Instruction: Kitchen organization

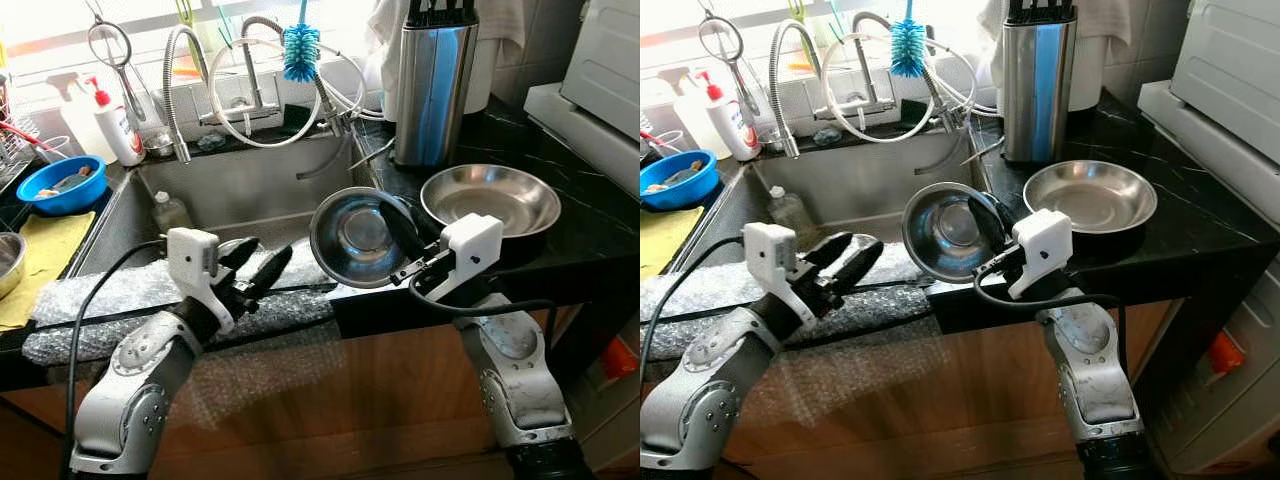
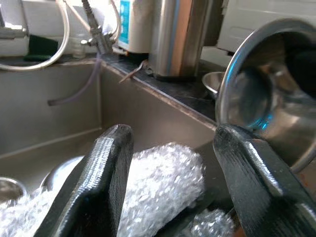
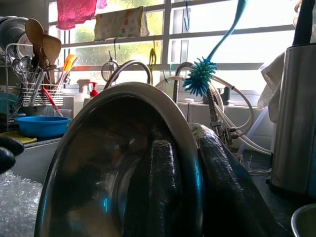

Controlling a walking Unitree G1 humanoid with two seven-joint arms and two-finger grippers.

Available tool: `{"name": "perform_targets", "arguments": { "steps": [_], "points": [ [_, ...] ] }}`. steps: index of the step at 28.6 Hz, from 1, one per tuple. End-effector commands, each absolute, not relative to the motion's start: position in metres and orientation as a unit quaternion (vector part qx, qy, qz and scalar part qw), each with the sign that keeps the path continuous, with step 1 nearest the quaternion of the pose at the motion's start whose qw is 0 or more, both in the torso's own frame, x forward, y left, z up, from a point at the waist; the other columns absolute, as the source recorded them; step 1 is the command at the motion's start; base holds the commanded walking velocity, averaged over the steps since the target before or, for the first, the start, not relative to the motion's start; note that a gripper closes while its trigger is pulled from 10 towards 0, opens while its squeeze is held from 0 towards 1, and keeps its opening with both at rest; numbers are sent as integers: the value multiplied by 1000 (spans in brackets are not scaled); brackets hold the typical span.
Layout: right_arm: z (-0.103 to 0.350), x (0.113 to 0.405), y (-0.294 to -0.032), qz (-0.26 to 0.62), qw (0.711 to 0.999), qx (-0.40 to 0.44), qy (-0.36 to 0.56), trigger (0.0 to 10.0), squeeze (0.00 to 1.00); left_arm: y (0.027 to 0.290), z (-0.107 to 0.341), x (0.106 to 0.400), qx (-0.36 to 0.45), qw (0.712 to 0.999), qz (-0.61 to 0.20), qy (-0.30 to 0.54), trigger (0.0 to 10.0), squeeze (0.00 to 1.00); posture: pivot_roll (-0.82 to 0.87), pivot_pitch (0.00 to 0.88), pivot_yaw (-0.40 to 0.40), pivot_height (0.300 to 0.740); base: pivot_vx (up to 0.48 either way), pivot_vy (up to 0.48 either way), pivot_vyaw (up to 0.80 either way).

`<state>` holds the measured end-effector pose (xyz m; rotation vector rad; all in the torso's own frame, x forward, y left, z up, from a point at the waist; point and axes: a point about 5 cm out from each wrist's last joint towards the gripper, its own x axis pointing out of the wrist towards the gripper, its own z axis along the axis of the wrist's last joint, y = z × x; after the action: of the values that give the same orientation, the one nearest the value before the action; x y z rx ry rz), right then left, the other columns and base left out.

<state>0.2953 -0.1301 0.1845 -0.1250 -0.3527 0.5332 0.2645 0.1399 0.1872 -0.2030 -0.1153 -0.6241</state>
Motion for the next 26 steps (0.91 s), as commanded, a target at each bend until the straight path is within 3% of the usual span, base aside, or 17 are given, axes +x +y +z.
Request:
{"name": "perform_targets", "arguments": {
  "steps": [1,26],
  "points": [
    [188,297,-125,267,945,-58,-181,10000,0,133,191,262,-97,939,-326,-57,10000,0,-67,0,125,740,0,0,0],
    [190,297,-117,280,941,-46,-185,10000,0,107,191,263,-122,929,-345,-57,10000,0,-78,0,130,740,0,0,0]
  ]
}}
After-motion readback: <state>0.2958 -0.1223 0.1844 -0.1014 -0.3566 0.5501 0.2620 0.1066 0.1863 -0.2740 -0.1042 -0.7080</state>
